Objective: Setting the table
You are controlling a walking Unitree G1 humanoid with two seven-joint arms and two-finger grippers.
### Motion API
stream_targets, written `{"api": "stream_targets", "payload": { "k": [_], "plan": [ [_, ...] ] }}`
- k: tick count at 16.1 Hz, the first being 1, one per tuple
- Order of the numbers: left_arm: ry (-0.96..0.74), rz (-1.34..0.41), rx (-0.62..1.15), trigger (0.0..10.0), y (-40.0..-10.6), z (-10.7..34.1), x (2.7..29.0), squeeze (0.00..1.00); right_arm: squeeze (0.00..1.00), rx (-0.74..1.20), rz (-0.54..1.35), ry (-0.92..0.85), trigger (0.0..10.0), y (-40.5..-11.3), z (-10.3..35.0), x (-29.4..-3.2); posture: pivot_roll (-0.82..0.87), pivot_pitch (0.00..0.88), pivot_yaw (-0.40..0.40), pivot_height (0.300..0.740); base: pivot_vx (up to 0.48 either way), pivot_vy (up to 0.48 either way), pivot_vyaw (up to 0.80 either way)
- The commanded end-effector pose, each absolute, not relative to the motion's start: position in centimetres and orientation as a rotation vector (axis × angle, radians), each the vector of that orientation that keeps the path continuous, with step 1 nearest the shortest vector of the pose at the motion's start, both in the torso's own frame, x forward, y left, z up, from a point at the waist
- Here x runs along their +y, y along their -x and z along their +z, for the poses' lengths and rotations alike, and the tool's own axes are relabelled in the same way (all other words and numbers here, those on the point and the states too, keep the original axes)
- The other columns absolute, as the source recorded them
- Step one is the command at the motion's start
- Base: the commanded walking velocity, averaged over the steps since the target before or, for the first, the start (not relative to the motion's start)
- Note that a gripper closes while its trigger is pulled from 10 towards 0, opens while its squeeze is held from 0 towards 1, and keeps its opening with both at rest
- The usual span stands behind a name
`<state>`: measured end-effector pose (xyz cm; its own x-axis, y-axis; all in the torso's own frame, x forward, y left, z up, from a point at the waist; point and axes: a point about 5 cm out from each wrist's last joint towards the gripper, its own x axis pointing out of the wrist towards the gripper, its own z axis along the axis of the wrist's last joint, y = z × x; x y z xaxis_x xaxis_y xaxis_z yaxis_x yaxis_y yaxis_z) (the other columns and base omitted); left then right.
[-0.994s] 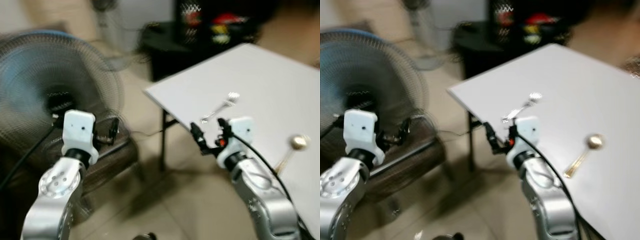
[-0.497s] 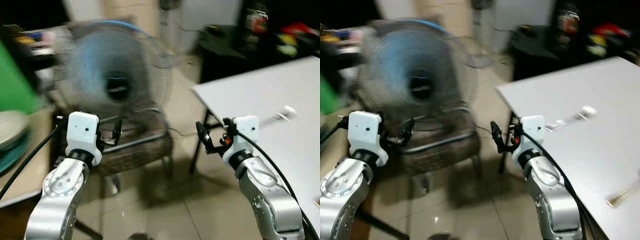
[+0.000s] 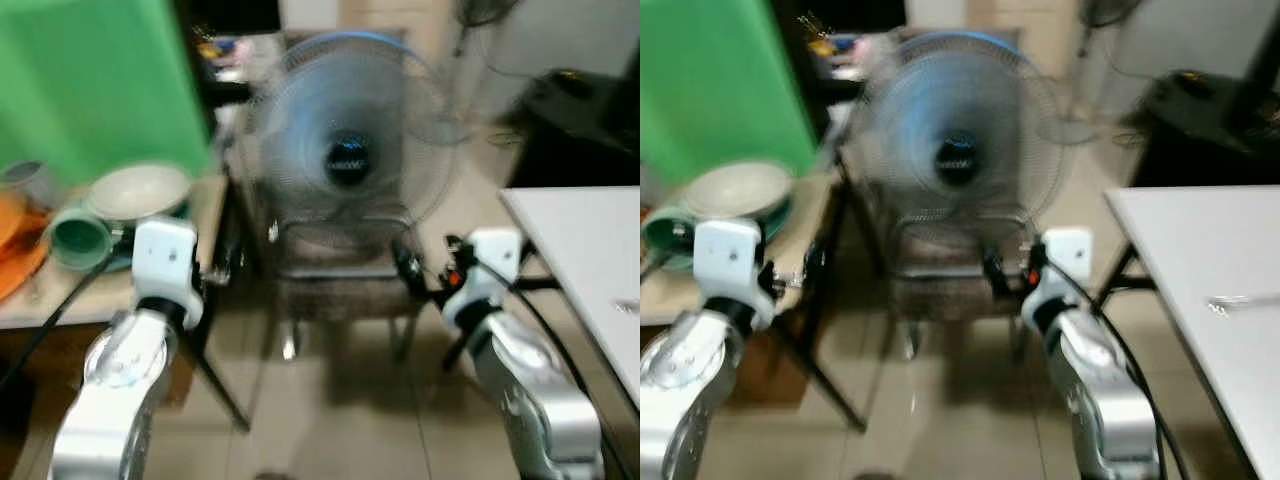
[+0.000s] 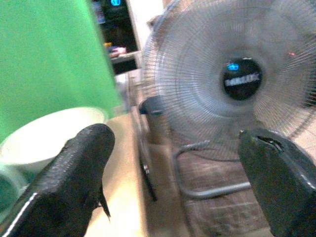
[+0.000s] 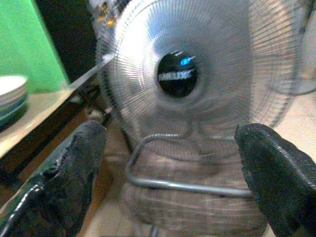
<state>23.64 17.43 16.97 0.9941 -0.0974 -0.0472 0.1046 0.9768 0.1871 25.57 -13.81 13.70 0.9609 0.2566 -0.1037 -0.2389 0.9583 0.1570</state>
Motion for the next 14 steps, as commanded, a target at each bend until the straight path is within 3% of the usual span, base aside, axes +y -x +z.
{"api": "stream_targets", "payload": {
  "k": [1,4,10,14],
  "plan": [
    [-0.203,-0.094,0.038,10.0,-23.6,16.9,17.6,0.0,1.0,0.115,0.269,-0.15,10.0,-25.7,13.9,-13.4,0.11,0.0,0.036,0.74,0.0,0.0,0.8],
    [-0.192,-0.116,0.014,10.0,-23.6,17.3,17.4,0.0,1.0,0.117,0.313,-0.144,10.0,-25.8,13.7,-12.7,0.11,0.0,0.034,0.74,0.0,0.0,0.8],
    [-0.193,-0.132,-0.001,10.0,-23.5,17.7,17.3,0.0,1.0,0.12,0.373,-0.126,10.0,-26.1,13.5,-11.9,0.13,0.0,0.024,0.74,0.329,0.0,0.8],
    [-0.199,-0.145,0.004,10.0,-23.4,17.6,17.3,0.0,1.0,0.108,0.357,-0.153,10.0,-26.5,13.7,-12.0,0.13,0.0,0.023,0.74,0.35,0.0,0.28]
  ]
}}
